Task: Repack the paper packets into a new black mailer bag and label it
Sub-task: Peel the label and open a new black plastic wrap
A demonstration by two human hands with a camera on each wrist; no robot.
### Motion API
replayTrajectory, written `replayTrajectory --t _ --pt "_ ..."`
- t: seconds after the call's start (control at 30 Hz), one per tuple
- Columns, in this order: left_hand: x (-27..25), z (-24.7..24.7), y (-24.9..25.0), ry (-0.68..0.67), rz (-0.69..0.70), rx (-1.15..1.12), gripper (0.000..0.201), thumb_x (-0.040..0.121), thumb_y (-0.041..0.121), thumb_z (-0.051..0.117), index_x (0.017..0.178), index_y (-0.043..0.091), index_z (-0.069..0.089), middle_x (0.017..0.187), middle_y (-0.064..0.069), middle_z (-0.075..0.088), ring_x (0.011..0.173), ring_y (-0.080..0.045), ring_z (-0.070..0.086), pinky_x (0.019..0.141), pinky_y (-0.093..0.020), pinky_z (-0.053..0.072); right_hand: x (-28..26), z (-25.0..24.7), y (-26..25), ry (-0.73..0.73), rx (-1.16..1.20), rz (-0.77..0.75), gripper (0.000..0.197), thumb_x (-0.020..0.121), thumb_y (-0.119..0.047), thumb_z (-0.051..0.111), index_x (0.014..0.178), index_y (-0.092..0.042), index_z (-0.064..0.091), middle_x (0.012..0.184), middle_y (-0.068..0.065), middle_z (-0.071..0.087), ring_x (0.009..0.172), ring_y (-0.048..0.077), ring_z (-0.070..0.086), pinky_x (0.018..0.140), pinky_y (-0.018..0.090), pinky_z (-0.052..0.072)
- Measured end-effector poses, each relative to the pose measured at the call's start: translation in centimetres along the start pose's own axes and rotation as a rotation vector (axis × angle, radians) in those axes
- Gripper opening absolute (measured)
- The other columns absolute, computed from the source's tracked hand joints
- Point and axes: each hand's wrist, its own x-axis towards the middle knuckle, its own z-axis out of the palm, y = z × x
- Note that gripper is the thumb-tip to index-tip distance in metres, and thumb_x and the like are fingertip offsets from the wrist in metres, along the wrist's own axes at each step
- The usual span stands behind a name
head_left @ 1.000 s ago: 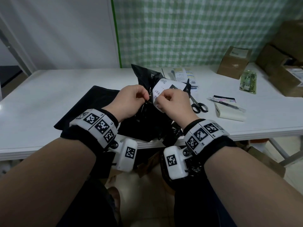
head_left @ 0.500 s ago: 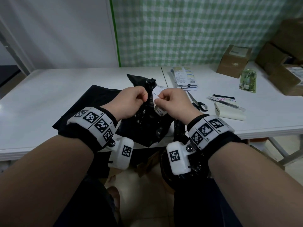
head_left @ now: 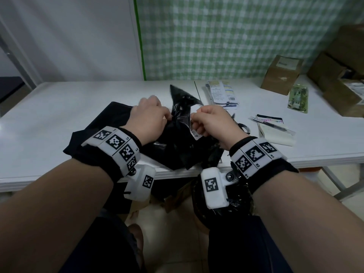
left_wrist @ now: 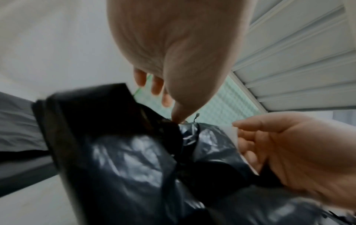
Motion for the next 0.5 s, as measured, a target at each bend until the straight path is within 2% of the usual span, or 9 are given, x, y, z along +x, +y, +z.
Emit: replayTrajectory --t 0.1,0.17,0.23,0.27,0.33,0.4,0.5 --pt "-0.7 -0.5 1.0 0.068 -0.103 0.122 0.033 0.094 0.039 0.042 0.107 0.017 0.064 0.107 -0.012 0.054 0.101 -0.032 0.051 0.079 -0.039 0.041 -0.1 0.4 0.0 0.0 0.11 0.058 0.027 0.089 -0.01 0.053 0.062 -0.012 0.053 0.063 0.006 0.058 0.049 0.014 0.051 0.047 0.02 0.043" --pt "-0.8 -0.7 1.5 0.018 -0.16 0.075 0.042 0.094 0.045 0.038 0.105 0.012 0.061 0.102 -0.013 0.062 0.096 -0.032 0.058 0.071 -0.035 0.043 -0.1 0.8 -0.1 0.007 0.172 0.085 0.025 0.09 -0.009 0.053 0.065 -0.011 0.051 0.065 0.007 0.058 0.05 0.014 0.051 0.052 0.024 0.046" --pt "-0.6 -0.6 1.6 -0.079 -0.206 -0.016 0.049 0.092 0.05 0.036 0.109 0.01 0.057 0.103 -0.014 0.065 0.094 -0.033 0.062 0.075 -0.036 0.049 -0.1 1.1 -0.1 -0.004 0.242 0.095 0.025 0.09 -0.007 0.052 0.065 -0.011 0.051 0.066 0.006 0.057 0.053 0.014 0.05 0.056 0.026 0.047" --pt "-0.5 -0.6 1.7 -0.139 -0.243 -0.126 0.051 0.092 0.052 0.036 0.111 0.008 0.054 0.103 -0.014 0.065 0.09 -0.033 0.064 0.076 -0.037 0.053 -0.1 1.2 -0.2 -0.016 0.281 0.095 0.026 0.09 -0.006 0.051 0.065 -0.011 0.051 0.067 0.006 0.056 0.054 0.015 0.05 0.057 0.026 0.046" --pt "-0.6 -0.5 2.0 -0.245 -0.358 -0.502 0.046 0.092 0.051 0.038 0.111 0.01 0.048 0.099 -0.013 0.062 0.081 -0.03 0.067 0.07 -0.041 0.059 -0.2 1.2 -0.2 -0.047 0.343 0.091 0.026 0.091 -0.005 0.049 0.066 -0.012 0.051 0.067 0.004 0.056 0.058 0.015 0.051 0.06 0.025 0.046" --pt "-0.7 -0.5 2.2 -0.299 -0.443 -0.855 0.04 0.093 0.049 0.042 0.107 0.013 0.053 0.097 -0.009 0.061 0.085 -0.024 0.064 0.069 -0.037 0.058 -0.4 1.2 -0.2 -0.062 0.392 0.09 0.026 0.091 -0.006 0.047 0.067 -0.013 0.051 0.066 0.001 0.055 0.061 0.015 0.053 0.063 0.025 0.046" --pt "-0.7 -0.2 2.1 -0.288 -0.45 -1.181 0.027 0.092 0.042 0.05 0.096 0.017 0.06 0.094 -0.005 0.065 0.093 -0.021 0.063 0.077 -0.029 0.055 -0.5 1.4 -0.3 -0.054 0.486 0.119 0.024 0.092 -0.007 0.045 0.069 -0.012 0.051 0.061 0.0 0.055 0.061 0.016 0.052 0.065 0.027 0.046"
